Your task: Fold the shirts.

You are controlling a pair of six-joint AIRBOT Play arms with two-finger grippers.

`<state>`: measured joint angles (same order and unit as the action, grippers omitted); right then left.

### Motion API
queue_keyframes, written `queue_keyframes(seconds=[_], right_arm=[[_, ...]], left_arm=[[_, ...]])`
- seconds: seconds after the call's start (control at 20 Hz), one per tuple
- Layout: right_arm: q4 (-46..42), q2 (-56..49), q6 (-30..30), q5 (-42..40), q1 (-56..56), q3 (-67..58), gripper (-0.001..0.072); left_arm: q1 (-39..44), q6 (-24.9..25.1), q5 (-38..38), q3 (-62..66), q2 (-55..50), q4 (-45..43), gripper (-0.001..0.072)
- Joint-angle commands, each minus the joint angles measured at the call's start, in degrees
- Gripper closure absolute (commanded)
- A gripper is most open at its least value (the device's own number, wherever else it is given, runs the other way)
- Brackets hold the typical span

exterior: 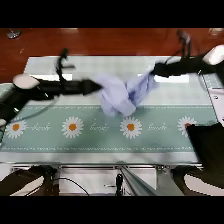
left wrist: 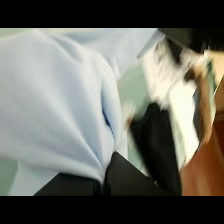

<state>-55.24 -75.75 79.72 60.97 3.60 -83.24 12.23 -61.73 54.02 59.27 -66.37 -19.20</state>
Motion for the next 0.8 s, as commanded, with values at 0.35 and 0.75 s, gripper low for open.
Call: queue_keyframes(seconds=[0.35,0.75], right_arm=[[-16.24,16.44,2.6,14.62,0.09,-39.47,0.0694],[-17.53,37.64,7.04,27.82,0.09,-17.59,0.0693]], left_arm=[[-18.6,-21.14,15.98,51.6,4.35,-21.62,0.0688],[-18.99,-23.45,35.01,46.66,22.71,-43.17,0.0689]])
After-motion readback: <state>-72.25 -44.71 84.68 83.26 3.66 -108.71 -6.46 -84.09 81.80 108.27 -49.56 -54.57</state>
